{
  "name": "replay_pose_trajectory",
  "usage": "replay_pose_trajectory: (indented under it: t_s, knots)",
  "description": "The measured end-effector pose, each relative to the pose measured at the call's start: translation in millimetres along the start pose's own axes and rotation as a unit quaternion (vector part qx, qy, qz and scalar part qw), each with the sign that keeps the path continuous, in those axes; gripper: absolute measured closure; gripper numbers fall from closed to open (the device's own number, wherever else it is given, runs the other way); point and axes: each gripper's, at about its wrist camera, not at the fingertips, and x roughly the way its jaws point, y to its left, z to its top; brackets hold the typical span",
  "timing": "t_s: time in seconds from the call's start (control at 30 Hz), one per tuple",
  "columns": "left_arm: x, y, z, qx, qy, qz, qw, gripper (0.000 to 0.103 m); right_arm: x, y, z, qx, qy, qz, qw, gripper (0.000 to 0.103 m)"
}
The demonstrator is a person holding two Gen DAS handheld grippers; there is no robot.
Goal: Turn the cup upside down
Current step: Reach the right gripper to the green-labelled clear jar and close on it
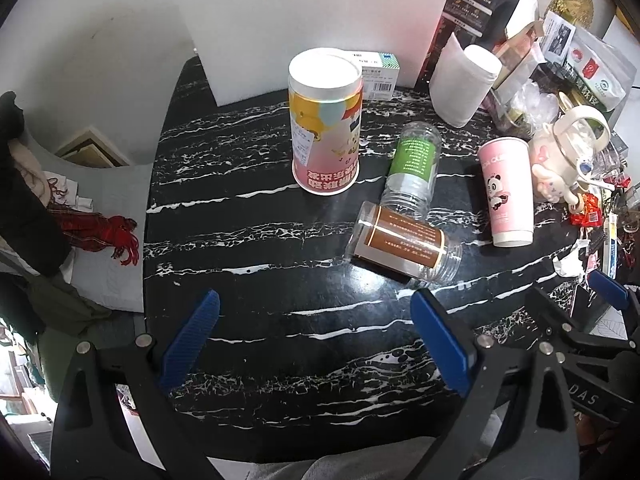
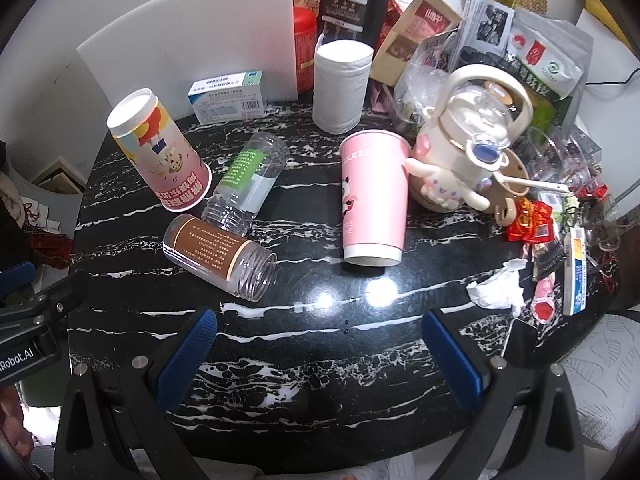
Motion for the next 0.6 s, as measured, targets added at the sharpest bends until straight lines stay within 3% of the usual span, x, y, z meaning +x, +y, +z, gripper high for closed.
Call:
replay_pose_trajectory:
  t_s: [0.6]
  knots:
    - [72, 23, 63, -0.008, 0.030, 0.010, 0.9995, 0.007, 64, 25, 63, -0.012, 0.026, 0.021, 0.999, 0.001]
